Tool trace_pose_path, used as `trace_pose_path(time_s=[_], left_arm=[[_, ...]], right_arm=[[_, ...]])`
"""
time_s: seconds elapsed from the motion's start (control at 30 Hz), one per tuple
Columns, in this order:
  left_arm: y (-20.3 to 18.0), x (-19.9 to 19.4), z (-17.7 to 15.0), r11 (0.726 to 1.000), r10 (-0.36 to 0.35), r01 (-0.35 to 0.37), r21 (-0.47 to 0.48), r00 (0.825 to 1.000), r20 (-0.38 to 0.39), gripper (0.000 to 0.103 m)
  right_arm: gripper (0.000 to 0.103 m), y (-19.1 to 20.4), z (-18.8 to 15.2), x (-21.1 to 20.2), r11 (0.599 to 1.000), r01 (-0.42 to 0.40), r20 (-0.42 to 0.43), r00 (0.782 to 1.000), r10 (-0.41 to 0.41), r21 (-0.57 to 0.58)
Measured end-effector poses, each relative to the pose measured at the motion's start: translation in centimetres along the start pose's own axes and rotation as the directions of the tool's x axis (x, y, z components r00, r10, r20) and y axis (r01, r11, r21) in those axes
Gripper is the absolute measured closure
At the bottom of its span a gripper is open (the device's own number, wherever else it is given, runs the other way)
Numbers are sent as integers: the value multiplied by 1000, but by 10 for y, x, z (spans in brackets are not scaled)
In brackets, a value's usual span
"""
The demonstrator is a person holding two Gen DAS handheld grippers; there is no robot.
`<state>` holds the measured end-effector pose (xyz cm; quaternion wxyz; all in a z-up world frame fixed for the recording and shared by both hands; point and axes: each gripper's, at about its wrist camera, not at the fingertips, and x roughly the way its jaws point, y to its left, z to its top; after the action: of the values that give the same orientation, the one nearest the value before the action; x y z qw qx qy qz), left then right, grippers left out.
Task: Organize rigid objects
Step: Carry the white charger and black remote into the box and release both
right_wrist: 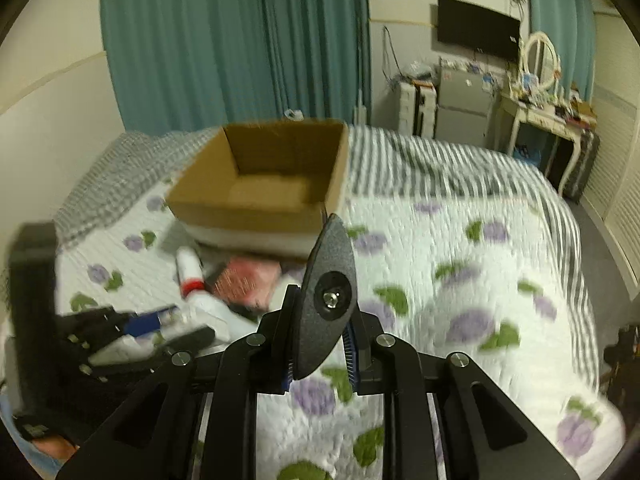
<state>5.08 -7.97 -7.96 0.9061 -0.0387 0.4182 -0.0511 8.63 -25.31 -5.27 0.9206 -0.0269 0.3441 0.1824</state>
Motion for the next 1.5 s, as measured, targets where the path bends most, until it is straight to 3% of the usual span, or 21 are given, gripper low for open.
trace_pose_path(time_s=[0.13,0.23,0.47,0.63,0.73,0.9,1.0,1.13,1.3,1.5], left_arm=[[14,-36,55,998,-60,62,-21,993,102,62],[25,-47,98,999,-42,44,-14,986,164,62],[51,1,154,999,44,-41,-17,984,172,62],[71,53,156,996,86,-86,-5,985,148,62],[82,76,150,997,77,-76,-11,989,125,62],[95,99,148,993,107,-102,-52,990,87,60],[96,95,145,993,113,-109,-55,989,91,58],[95,74,150,992,123,-116,-55,982,144,48],[99,56,151,989,141,-133,-57,975,170,47],[121,46,148,981,177,-159,-112,968,176,47]], right_arm=[[84,8,48,-9,998,-55,67,996,57,-26],[84,17,85,-8,996,-57,112,992,64,-64],[84,23,128,43,994,-61,91,993,69,-92],[84,25,128,100,993,-53,14,998,55,-109],[84,25,118,129,991,-57,-38,998,53,-119],[84,23,107,155,989,-76,-108,992,62,-124],[84,27,104,155,988,-71,-112,992,56,-137],[84,35,102,159,986,-63,-134,990,42,-156],[84,43,108,171,981,-35,-164,986,3,-193],[84,67,124,215,960,-6,-230,971,-61,-278]])
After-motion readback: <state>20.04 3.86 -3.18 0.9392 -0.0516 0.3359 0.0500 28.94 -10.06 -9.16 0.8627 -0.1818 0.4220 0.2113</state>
